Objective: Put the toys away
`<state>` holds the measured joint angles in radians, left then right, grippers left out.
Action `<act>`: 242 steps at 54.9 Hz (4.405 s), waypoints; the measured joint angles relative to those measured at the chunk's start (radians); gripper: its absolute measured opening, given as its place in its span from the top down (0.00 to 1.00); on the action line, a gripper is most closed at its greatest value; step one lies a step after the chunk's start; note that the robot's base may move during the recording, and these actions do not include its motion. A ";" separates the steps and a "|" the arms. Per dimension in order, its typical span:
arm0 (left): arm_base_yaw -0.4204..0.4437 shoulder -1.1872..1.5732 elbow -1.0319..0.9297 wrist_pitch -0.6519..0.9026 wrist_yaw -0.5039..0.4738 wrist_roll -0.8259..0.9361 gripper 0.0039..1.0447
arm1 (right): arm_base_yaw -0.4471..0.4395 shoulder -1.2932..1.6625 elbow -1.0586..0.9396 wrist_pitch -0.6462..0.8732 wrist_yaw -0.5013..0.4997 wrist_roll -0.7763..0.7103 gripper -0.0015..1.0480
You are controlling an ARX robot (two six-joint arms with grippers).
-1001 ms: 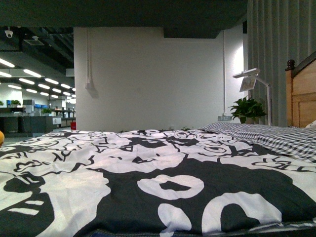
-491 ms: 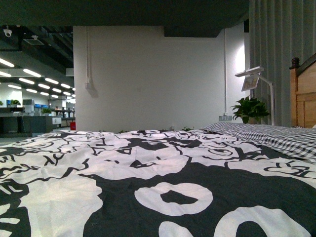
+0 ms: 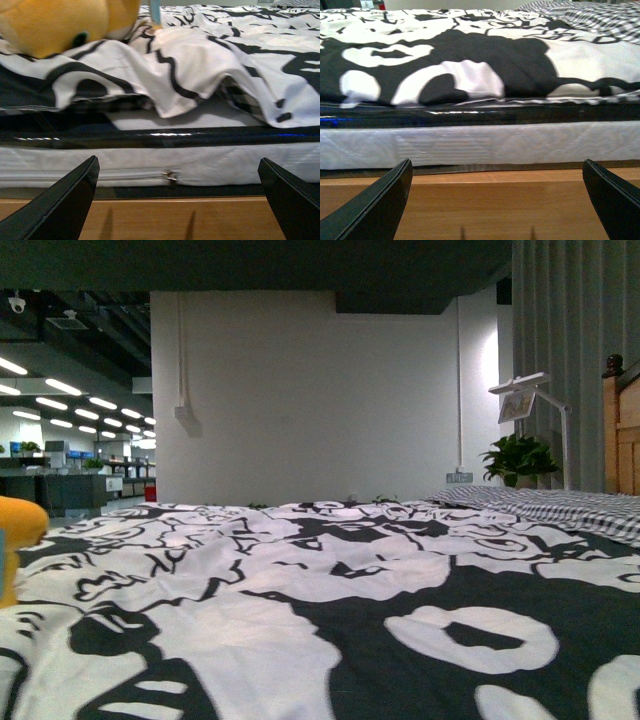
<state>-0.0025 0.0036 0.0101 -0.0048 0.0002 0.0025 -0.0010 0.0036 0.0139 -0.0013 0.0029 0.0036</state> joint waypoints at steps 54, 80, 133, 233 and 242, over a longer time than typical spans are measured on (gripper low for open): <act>0.000 -0.004 0.000 0.000 0.000 0.000 0.06 | -0.001 -0.001 0.000 0.000 -0.004 -0.001 0.02; 0.000 -0.003 0.000 0.000 -0.003 0.000 0.06 | -0.001 -0.001 0.000 0.000 -0.008 -0.001 0.02; 0.000 -0.003 0.000 0.000 -0.002 0.000 0.06 | 0.271 0.616 0.324 0.491 0.294 0.053 0.02; 0.000 -0.003 0.000 0.000 -0.003 0.000 0.06 | 0.063 1.472 0.640 1.085 0.166 -0.333 0.02; 0.000 -0.003 0.000 0.000 -0.002 0.000 0.06 | 0.061 1.467 0.640 1.046 0.146 -0.325 0.02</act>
<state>-0.0025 0.0010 0.0097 -0.0048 -0.0021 0.0021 0.0605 1.4708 0.6537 1.0443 0.1493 -0.3214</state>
